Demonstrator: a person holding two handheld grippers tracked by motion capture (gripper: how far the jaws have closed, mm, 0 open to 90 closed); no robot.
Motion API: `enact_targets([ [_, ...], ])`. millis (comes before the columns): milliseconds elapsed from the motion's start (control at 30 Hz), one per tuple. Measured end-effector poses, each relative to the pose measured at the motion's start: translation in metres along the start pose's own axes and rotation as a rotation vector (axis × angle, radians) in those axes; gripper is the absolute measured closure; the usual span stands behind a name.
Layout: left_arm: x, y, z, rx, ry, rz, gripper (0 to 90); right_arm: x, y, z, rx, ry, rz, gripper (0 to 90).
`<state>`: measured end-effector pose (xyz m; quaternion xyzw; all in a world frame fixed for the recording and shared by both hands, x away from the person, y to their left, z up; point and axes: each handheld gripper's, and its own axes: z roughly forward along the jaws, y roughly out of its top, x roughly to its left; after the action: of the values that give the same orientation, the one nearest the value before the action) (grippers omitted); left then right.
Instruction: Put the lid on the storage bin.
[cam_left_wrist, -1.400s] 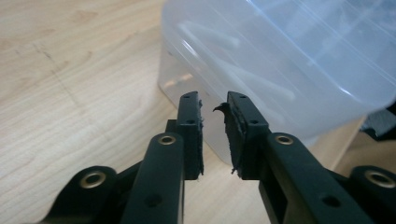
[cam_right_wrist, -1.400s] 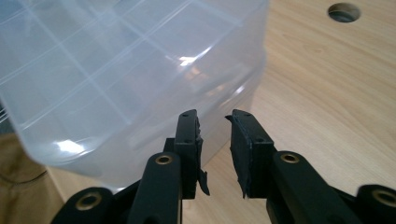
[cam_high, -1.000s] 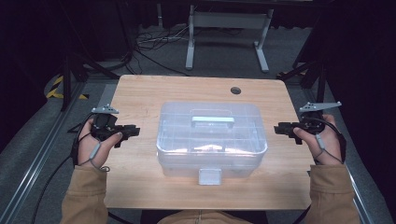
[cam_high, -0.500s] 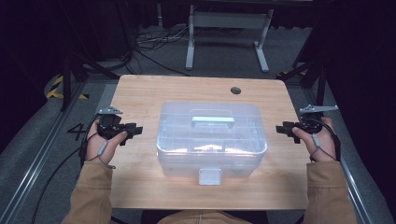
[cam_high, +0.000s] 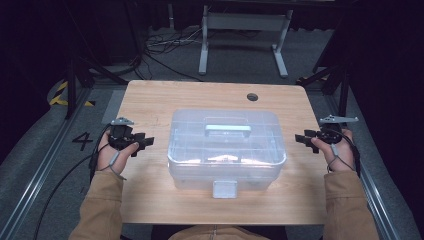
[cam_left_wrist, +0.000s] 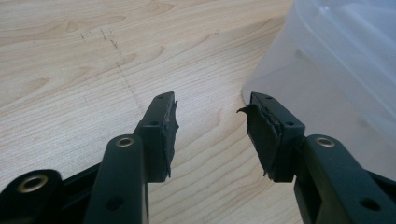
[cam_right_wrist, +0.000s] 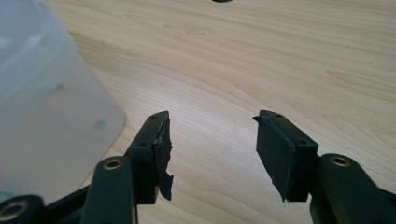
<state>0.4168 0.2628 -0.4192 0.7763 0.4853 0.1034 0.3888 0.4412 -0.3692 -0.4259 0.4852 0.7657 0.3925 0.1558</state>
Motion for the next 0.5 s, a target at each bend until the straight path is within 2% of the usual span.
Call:
enact_targets([
  [133, 0.003, -0.003, 0.005, -0.001, 0.009, 0.003, 49.4, -0.007, -0.006, 0.005, -0.019, -0.004, 0.004, 43.0],
  [267, 0.006, -0.006, 0.011, 0.008, 0.015, 0.002, 47.5, -0.011, -0.01, 0.01, -0.016, -0.004, 0.009, 42.4],
  [367, 0.009, -0.009, 0.015, 0.009, 0.027, 0.016, 45.0, -0.013, -0.013, 0.014, -0.017, -0.004, 0.011, 41.8],
  [500, 0.012, -0.013, 0.019, 0.015, 0.035, 0.008, 41.7, -0.017, -0.018, 0.02, -0.014, -0.003, 0.001, 41.5],
])
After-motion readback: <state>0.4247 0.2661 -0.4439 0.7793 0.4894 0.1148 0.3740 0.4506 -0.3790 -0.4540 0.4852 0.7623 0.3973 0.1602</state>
